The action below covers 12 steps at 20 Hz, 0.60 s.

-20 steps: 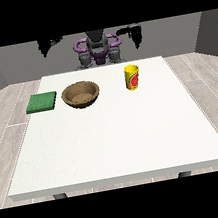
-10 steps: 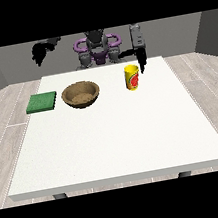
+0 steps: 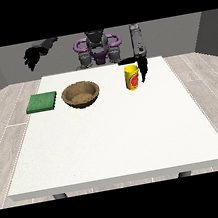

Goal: Pick the cup and pour the ball into the bowl, then pick the bowl and place it on the pad

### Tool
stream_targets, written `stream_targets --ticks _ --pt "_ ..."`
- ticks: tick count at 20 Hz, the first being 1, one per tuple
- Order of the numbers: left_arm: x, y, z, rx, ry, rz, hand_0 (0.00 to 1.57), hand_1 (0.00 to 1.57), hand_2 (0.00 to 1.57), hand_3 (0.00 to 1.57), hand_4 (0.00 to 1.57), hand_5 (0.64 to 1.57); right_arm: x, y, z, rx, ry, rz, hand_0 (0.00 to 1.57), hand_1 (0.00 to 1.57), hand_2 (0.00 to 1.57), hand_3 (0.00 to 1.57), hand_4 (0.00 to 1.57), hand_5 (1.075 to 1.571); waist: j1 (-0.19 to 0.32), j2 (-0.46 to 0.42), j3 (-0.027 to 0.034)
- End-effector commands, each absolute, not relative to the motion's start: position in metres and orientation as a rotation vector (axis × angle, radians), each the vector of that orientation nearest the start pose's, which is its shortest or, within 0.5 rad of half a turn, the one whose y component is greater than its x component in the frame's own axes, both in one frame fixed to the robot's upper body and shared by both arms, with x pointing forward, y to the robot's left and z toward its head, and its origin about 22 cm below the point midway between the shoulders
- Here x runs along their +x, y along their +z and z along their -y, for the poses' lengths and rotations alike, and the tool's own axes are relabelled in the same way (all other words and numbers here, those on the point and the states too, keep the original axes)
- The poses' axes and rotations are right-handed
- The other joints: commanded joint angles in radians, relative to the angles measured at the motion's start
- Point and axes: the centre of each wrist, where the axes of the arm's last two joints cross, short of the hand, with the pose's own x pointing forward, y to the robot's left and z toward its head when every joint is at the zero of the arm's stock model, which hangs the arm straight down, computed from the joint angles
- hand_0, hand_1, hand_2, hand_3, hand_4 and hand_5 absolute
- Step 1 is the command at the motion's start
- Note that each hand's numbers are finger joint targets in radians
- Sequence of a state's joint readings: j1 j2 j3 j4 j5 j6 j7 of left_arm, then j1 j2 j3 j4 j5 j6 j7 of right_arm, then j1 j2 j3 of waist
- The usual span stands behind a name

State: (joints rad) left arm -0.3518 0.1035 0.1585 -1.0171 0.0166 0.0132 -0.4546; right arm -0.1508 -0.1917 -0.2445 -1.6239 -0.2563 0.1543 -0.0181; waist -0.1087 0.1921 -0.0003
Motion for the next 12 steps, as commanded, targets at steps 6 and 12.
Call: stream_targets --ticks 6,12 --pt "0.327 -0.071 -0.270 0.132 0.058 1.843 0.00 0.00 0.00 0.00 0.89 1.555 0.272 0.090 0.322 0.065 0.029 1.875 0.00 0.00 0.00 0.00 0.67 1.566 -0.061 0.068 -0.0006" --pt "0.324 -0.083 -0.266 0.368 -0.025 1.802 1.26 1.26 1.57 1.57 1.33 1.483 0.269 0.108 0.341 0.130 0.039 1.898 0.00 0.00 0.00 0.07 0.64 1.568 -0.129 0.087 -0.0003"
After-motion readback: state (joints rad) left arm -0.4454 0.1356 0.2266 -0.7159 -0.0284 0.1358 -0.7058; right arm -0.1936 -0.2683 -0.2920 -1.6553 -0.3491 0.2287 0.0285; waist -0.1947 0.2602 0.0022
